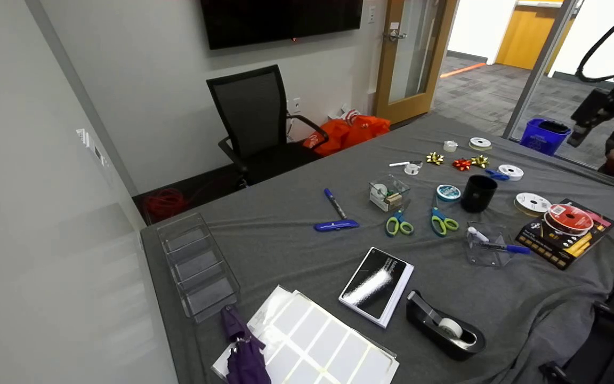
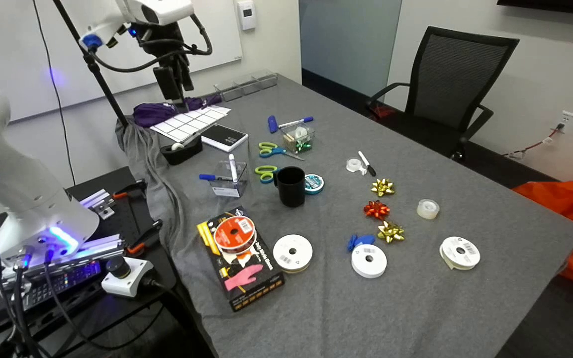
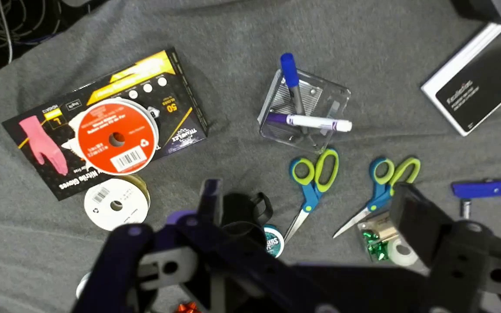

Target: Move the black cup forwards

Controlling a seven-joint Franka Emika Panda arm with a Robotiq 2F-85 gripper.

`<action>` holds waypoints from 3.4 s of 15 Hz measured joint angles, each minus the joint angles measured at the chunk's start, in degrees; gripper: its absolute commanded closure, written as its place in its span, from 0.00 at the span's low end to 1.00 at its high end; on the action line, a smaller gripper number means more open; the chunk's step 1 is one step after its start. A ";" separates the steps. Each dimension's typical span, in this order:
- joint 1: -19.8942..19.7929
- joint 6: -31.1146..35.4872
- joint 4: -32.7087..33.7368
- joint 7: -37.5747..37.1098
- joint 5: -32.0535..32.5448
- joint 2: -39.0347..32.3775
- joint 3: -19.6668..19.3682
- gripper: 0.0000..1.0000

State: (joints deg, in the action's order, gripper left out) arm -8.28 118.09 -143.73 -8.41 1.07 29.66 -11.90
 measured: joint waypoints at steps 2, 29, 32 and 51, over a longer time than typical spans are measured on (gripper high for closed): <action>-0.23 5.01 -0.49 -7.30 -1.06 -3.28 2.04 0.00; -1.26 32.56 5.01 -52.61 9.88 -28.88 7.69 0.00; -0.89 35.99 5.72 -61.02 15.66 -33.94 7.32 0.00; 9.18 40.94 16.62 -69.28 12.76 -57.05 -3.51 0.00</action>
State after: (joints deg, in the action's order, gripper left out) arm 0.90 159.02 -127.11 -77.70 13.84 -27.39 -15.41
